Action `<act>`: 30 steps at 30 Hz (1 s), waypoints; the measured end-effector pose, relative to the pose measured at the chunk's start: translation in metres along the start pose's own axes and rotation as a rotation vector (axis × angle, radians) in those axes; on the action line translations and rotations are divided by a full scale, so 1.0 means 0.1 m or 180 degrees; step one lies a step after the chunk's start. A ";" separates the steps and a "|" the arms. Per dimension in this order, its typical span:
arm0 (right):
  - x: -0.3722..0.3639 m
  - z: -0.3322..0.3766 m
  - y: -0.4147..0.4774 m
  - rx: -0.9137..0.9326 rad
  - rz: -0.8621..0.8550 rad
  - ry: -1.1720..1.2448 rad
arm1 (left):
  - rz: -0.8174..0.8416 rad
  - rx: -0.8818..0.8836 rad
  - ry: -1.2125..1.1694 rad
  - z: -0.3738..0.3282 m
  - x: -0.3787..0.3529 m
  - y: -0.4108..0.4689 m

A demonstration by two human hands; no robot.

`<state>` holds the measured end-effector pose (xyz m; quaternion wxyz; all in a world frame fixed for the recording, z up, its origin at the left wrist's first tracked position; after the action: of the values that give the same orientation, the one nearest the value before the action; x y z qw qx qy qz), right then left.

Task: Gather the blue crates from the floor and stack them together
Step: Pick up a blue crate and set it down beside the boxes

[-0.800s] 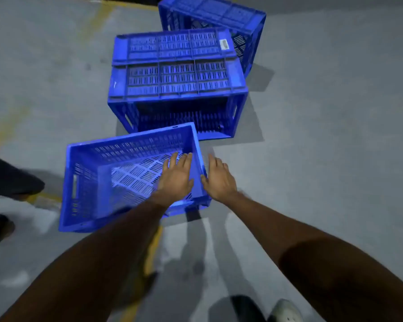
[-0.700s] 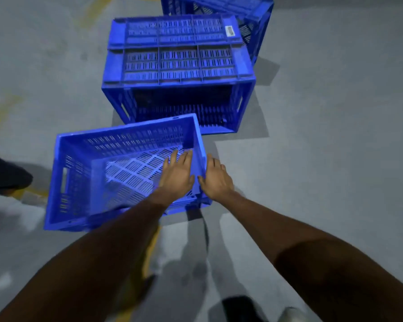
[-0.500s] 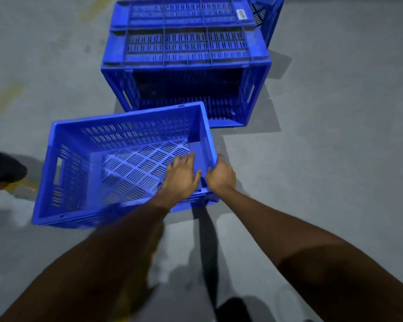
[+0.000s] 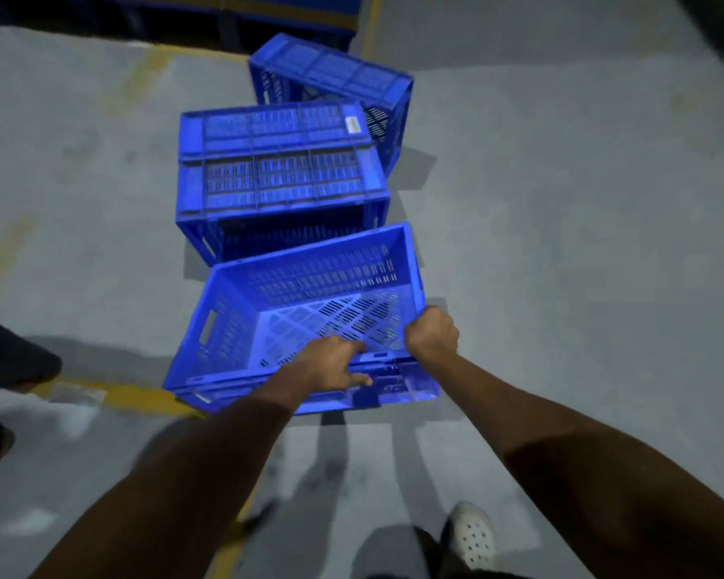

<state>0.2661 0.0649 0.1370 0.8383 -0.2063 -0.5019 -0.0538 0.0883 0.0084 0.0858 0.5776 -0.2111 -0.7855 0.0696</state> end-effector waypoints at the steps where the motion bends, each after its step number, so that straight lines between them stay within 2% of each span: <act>1: 0.30 -0.08 -0.08 -0.0097 -0.0043 -0.0008 | 0.0033 0.0011 0.0006 -0.15 0.15 -0.07; 4: 1.22 -0.28 -0.36 -0.0343 -0.0170 0.0004 | 0.0155 0.0119 -0.0055 -0.54 0.72 -0.31; 8: 2.48 -0.60 -0.71 -0.0773 -0.0453 0.0093 | 0.0085 -0.0097 -0.0069 -1.19 1.56 -0.62; 14: 4.36 -1.07 -1.16 -0.1187 -0.0842 0.0477 | 0.0122 -0.0632 0.0393 -2.45 2.82 -0.91; 18: 5.49 -1.40 -1.27 -0.1288 -0.1104 0.0662 | -0.0058 -0.1034 0.0725 -3.48 3.65 -0.81; 24: 6.87 -1.98 -1.14 -0.1479 -0.1511 0.1052 | -0.0546 -0.1668 0.1109 -5.11 4.65 -0.56; 30: 7.77 -2.58 -0.98 -0.1635 -0.1683 0.1583 | -0.0659 -0.2077 0.1417 -6.44 5.20 -0.18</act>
<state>0.8294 -0.0361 0.7302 0.8125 -0.2531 -0.2908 -0.4372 0.5608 0.1198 0.7571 0.6402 -0.3130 -0.6392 -0.2891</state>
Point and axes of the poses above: each hand's wrist, its own y-axis towards the middle knuckle, its own x-axis out of the back of the hand, z = x × y, the point moved 6 cm from there along y, towards the middle knuckle, and after that the axes turned 6 degrees about -z, right-handed, at the moved point
